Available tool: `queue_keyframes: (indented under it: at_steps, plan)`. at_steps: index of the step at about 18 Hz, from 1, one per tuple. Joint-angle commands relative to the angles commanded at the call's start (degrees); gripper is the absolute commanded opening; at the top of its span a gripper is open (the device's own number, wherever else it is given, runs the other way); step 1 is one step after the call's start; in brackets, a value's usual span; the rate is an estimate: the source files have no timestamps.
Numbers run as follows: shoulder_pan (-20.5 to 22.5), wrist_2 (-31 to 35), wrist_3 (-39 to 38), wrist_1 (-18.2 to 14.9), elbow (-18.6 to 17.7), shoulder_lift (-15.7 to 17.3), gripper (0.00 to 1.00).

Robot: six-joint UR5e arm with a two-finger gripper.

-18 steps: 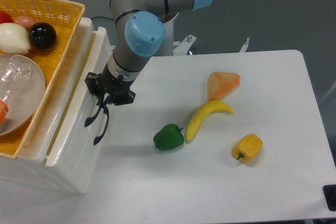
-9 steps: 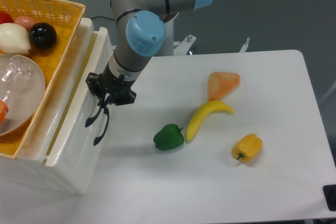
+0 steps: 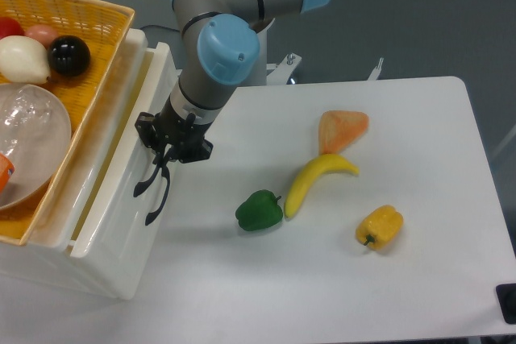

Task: Slide the top white drawer open
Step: 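Close the gripper on the upper drawer handle, then pull the upper drawer outward by its handle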

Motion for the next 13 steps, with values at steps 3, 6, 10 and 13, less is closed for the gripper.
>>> queue_keyframes:
  at_steps: [3,6,10,13]
  plan:
    - [0.5,0.1,0.2,0.0,0.0,0.0,0.18]
    - [0.9,0.2,0.3,0.0,0.0,-0.1,0.18]
    - [1.2,0.3,0.4,0.0,0.0,-0.4,0.18]
    - [1.2,0.4,0.4,0.1,0.0,-0.5,0.18]
